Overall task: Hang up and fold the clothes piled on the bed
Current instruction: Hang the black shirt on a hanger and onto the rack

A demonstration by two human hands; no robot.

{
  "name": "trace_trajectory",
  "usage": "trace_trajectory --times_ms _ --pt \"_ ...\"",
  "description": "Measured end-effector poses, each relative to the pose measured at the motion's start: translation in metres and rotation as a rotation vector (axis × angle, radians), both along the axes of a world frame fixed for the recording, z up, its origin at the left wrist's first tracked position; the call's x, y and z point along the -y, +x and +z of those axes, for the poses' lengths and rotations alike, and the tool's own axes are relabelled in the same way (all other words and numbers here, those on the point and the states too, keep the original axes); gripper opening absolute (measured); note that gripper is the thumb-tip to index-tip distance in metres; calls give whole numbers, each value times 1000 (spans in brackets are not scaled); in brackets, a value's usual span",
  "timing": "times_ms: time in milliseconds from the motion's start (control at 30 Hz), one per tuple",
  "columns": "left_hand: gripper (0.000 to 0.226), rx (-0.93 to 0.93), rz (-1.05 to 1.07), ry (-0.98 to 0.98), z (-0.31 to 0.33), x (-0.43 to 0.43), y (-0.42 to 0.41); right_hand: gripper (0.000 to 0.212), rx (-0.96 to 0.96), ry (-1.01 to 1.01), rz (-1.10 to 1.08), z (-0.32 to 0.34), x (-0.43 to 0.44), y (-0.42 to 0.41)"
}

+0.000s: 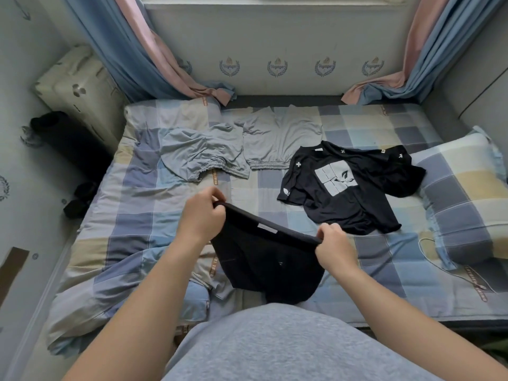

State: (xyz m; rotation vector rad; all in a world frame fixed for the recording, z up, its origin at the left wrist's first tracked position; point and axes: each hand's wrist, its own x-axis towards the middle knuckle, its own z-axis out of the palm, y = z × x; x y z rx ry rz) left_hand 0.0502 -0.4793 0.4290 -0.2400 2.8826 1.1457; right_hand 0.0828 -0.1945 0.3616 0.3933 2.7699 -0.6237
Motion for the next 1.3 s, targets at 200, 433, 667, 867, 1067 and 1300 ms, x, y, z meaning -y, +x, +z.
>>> trace_trajectory --times_ms 200,433,667,867,1067,1300 --pt "30 219 22 -92 -57 20 12 31 -107 -138 38 -7 -11 7" --pt "32 414 -143 -228 -91 21 34 36 -80 -374 -30 -3 -15 31" --pt "22 452 -405 -297 -104 21 31 25 -57 -365 -306 -21 -10 126" --pt "15 406 -768 -321 -102 1 30 15 -208 -322 -674 -10 36 211" --pt "16 442 -1043 -158 -103 -29 68 18 -487 -473 -1076 25 112 293" --pt "28 532 -1440 -55 -85 -79 177 17 -670 -406 -1406 68 166 408"
